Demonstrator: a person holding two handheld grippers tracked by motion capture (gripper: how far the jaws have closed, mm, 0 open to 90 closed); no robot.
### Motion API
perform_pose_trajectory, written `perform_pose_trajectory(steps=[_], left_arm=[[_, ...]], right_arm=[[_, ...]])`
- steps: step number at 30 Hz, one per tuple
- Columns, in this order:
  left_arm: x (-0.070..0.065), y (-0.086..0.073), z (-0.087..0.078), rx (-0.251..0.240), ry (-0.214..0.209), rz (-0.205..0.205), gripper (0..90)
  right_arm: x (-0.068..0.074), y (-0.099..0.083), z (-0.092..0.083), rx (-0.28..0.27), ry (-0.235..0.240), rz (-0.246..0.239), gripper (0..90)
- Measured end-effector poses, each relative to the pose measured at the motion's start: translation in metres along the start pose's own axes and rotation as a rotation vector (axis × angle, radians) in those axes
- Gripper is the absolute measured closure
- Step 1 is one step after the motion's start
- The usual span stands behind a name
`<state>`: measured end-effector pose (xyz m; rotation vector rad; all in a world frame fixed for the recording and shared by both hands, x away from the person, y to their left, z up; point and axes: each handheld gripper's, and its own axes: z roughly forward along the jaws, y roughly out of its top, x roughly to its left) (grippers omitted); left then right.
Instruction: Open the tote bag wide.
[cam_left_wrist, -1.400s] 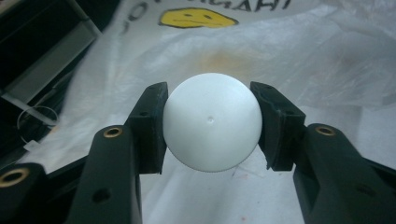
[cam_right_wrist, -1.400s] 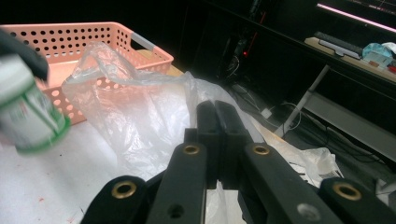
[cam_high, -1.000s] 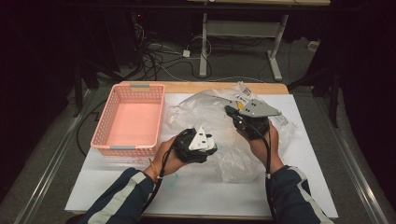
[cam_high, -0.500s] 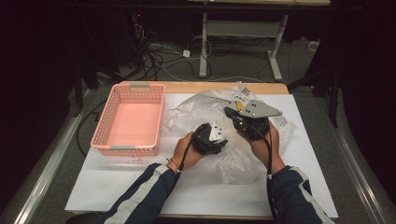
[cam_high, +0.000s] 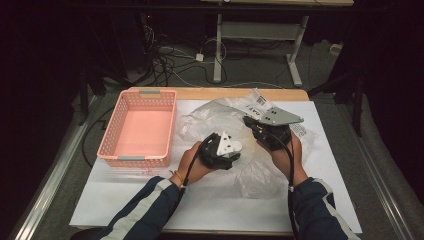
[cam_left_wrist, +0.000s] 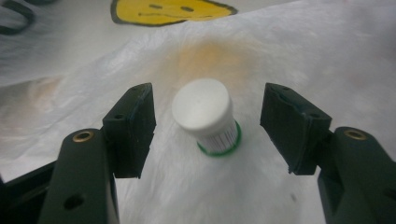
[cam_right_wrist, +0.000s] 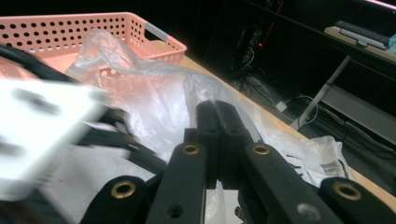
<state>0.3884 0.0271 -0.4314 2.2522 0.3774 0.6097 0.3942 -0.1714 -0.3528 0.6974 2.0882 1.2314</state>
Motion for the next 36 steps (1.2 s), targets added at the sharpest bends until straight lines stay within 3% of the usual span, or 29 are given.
perform_pose_trajectory(steps=[4,7,10,12,15,17,19,20,22,25,28,31,36], left_arm=[[-0.011,-0.013,-0.041,-0.008,0.022,0.094,34.9],[-0.008,-0.022,-0.066,-0.020,0.055,0.091,33.0],[0.006,-0.034,-0.092,-0.054,0.138,0.031,29.9],[0.017,-0.040,-0.104,-0.078,0.194,-0.038,26.4],[0.033,-0.046,-0.114,-0.099,0.242,-0.106,22.3],[0.040,-0.048,-0.116,-0.103,0.243,-0.140,20.2],[0.048,-0.048,-0.112,-0.077,0.248,-0.159,19.7],[0.050,-0.048,-0.109,-0.069,0.228,-0.172,19.7],[0.054,-0.049,-0.103,-0.052,0.219,-0.164,20.2],[0.063,-0.052,-0.094,-0.046,0.192,-0.199,25.4],[0.069,-0.054,-0.088,-0.013,0.162,-0.223,36.1],[0.072,-0.056,-0.084,0.000,0.126,-0.231,44.2],[0.072,-0.057,-0.086,0.014,0.105,-0.213,58.0]], right_arm=[[-0.001,-0.002,0.000,0.012,0.000,-0.004,90.0],[-0.001,-0.004,0.000,0.027,0.003,0.000,90.0],[-0.002,-0.005,-0.001,0.037,0.005,-0.003,90.0],[-0.003,-0.006,-0.002,0.047,0.009,-0.008,90.0],[-0.004,-0.010,-0.004,0.064,0.010,-0.017,89.4],[-0.006,-0.015,-0.006,0.073,0.017,-0.013,88.4],[-0.007,-0.019,-0.007,0.090,0.023,-0.014,88.7],[-0.007,-0.022,-0.008,0.098,0.022,-0.016,89.8],[-0.008,-0.026,-0.008,0.110,0.024,-0.013,90.0],[-0.009,-0.030,-0.009,0.114,0.025,-0.007,90.0],[-0.009,-0.031,-0.010,0.110,0.027,0.002,88.9],[-0.009,-0.030,-0.011,0.095,0.034,0.006,83.9],[-0.003,-0.030,-0.018,0.056,0.034,0.031,64.4]])
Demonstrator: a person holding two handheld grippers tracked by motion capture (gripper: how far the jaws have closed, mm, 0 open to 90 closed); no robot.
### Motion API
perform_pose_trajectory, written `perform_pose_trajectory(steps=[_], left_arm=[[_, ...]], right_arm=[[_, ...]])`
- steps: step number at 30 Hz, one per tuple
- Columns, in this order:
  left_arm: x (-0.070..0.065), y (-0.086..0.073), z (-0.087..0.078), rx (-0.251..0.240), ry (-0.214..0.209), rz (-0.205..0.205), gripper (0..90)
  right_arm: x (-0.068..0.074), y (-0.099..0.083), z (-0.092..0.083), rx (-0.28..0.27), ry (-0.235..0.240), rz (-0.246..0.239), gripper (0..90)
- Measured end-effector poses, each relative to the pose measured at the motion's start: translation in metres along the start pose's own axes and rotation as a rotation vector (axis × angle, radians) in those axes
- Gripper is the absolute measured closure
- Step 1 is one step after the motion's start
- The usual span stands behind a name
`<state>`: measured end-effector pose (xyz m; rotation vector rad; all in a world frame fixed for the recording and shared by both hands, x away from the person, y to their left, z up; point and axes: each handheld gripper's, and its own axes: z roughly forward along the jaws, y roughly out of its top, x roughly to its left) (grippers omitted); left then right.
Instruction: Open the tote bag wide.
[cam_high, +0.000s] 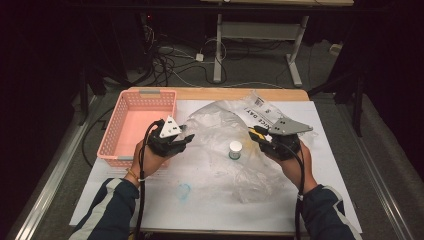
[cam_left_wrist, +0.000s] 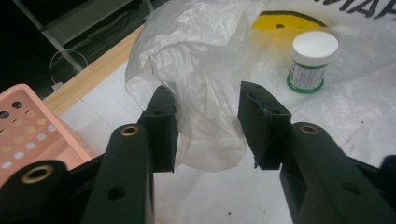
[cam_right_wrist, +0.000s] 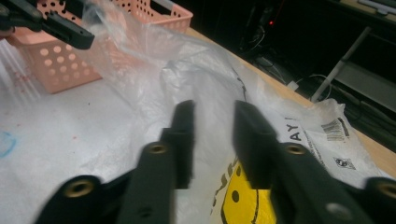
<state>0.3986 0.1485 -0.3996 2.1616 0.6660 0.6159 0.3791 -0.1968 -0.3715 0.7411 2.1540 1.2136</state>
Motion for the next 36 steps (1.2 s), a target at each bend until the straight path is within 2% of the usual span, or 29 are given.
perform_pose_trajectory(steps=[2,5,9,13,15,18,20,22,24,26,28,33,34,36], left_arm=[[0.000,0.000,0.000,0.004,-0.008,0.003,66.3],[0.000,-0.001,0.000,0.007,-0.017,0.004,72.4],[-0.001,-0.002,-0.001,0.010,-0.022,0.012,81.0],[-0.002,-0.002,-0.001,0.008,-0.021,0.015,83.4],[-0.003,-0.003,-0.002,0.010,-0.024,0.022,83.4],[-0.004,-0.003,-0.001,0.010,-0.023,0.023,83.9],[-0.004,-0.003,-0.001,0.010,-0.025,0.026,84.1],[-0.005,-0.003,-0.001,0.009,-0.024,0.027,84.1],[-0.006,-0.003,-0.002,0.008,-0.022,0.035,84.0],[-0.007,-0.004,-0.002,0.004,-0.020,0.038,84.1],[-0.007,-0.005,-0.002,0.007,-0.018,0.038,84.0],[-0.007,-0.005,-0.004,0.003,-0.018,0.042,84.1],[-0.008,-0.005,-0.005,0.003,-0.016,0.047,84.1],[-0.008,-0.005,-0.006,0.001,-0.017,0.052,84.1]], right_arm=[[0.002,0.000,-0.006,-0.015,0.018,0.006,61.0],[0.007,-0.002,-0.018,-0.027,0.028,0.007,55.3],[0.017,-0.016,-0.032,-0.020,0.058,0.042,47.2],[0.032,-0.033,-0.045,0.027,0.088,-0.001,35.7],[0.038,-0.042,-0.051,0.036,0.089,-0.015,28.7],[0.047,-0.058,-0.058,0.036,0.121,-0.018,24.3],[0.052,-0.068,-0.058,0.068,0.149,-0.033,23.2],[0.058,-0.079,-0.053,0.111,0.168,-0.071,21.2],[0.063,-0.087,-0.047,0.162,0.162,-0.141,21.4],[0.066,-0.091,-0.041,0.194,0.158,-0.182,23.5],[0.066,-0.094,-0.035,0.220,0.166,-0.182,29.5],[0.063,-0.100,-0.026,0.298,0.194,-0.214,64.2],[0.062,-0.101,-0.026,0.302,0.186,-0.226,69.9],[0.060,-0.099,-0.027,0.293,0.173,-0.217,80.9]])
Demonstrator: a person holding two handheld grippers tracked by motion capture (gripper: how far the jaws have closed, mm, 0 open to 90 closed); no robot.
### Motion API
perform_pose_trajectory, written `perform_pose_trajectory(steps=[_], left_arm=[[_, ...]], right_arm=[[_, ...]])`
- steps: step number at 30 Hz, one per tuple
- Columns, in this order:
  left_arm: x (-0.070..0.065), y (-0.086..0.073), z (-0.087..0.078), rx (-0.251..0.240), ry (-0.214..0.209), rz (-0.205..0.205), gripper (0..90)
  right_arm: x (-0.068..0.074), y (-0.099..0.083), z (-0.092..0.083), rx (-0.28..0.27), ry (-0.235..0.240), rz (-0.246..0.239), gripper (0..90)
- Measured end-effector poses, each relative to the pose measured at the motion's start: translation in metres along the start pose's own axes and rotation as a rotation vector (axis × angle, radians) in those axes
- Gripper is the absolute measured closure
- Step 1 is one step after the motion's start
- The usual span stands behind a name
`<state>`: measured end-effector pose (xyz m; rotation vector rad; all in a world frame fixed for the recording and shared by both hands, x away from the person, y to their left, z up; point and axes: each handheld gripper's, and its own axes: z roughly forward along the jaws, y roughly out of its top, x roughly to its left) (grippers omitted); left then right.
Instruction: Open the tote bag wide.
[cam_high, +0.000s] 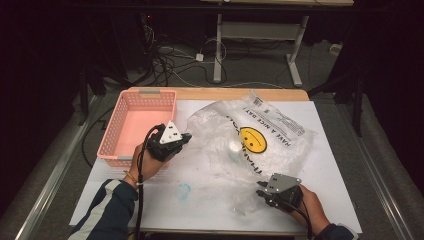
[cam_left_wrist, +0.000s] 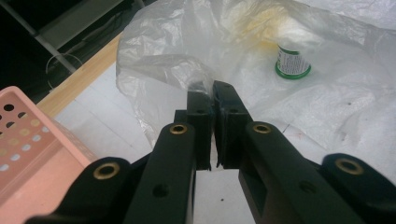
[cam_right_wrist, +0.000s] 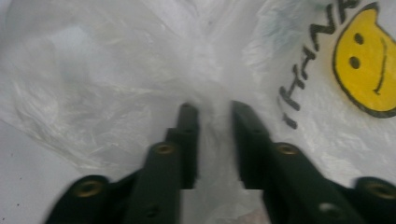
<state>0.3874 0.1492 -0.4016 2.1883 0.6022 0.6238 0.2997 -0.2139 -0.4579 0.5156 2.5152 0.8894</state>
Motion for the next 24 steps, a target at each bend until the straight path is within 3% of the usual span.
perform_pose_trajectory(steps=[4,15,16,24], left_arm=[[0.000,-0.001,-0.001,0.005,0.009,0.010,84.2],[0.002,-0.002,-0.017,-0.053,0.044,0.013,85.7],[0.003,-0.003,-0.017,-0.056,0.046,0.013,85.8],[0.004,-0.003,-0.022,-0.100,0.058,0.003,86.6]], right_arm=[[-0.001,0.003,-0.009,-0.054,-0.046,0.011,87.8],[-0.013,0.009,-0.039,-0.246,-0.123,0.071,89.8],[-0.016,0.010,-0.043,-0.274,-0.148,0.080,89.9],[-0.030,0.012,-0.057,-0.358,-0.207,0.116,90.0]])
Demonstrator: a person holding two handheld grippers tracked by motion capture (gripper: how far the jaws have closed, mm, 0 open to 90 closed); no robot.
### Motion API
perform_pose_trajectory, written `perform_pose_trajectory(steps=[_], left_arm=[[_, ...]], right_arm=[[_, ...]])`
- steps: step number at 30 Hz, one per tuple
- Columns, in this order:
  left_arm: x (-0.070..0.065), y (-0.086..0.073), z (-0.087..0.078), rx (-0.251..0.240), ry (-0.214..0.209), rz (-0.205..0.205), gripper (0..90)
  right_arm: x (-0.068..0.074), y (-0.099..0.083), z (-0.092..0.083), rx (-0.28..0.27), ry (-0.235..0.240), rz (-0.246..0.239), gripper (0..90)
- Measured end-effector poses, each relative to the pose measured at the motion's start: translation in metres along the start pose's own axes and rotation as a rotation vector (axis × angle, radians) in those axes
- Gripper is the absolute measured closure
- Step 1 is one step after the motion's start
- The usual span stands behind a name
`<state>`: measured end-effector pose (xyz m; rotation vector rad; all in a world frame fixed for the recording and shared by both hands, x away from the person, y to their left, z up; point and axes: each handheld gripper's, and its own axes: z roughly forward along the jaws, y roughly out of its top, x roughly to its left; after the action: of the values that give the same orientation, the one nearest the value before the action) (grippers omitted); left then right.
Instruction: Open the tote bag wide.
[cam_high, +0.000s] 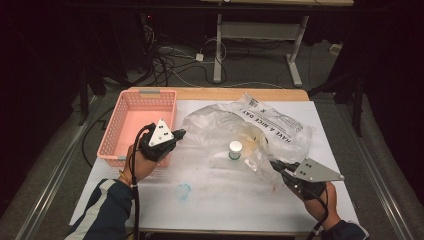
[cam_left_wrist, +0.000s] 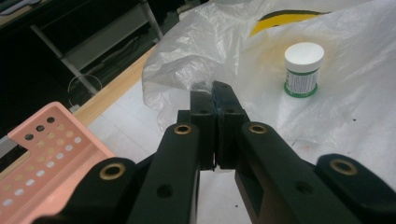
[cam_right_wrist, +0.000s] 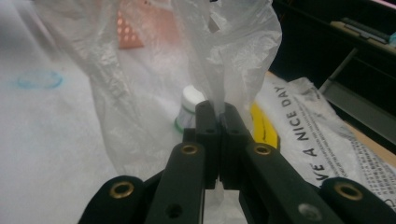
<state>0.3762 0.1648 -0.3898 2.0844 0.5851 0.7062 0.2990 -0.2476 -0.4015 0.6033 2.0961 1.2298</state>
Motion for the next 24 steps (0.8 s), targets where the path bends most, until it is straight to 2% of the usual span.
perform_pose_trajectory(steps=[4,6,12,24], left_arm=[[-0.001,0.003,-0.004,-0.030,-0.013,0.000,86.8],[-0.001,0.003,-0.007,-0.043,-0.004,0.002,86.9],[0.000,0.002,-0.018,-0.067,-0.013,-0.005,86.9],[0.000,-0.001,-0.022,-0.054,-0.006,-0.009,86.8]], right_arm=[[-0.007,0.005,-0.007,-0.043,-0.027,0.016,90.0],[-0.010,0.007,-0.009,-0.060,-0.042,0.016,90.0],[-0.013,0.011,-0.012,-0.081,-0.060,0.019,90.0],[-0.021,0.016,-0.010,-0.095,-0.086,0.014,90.0]])
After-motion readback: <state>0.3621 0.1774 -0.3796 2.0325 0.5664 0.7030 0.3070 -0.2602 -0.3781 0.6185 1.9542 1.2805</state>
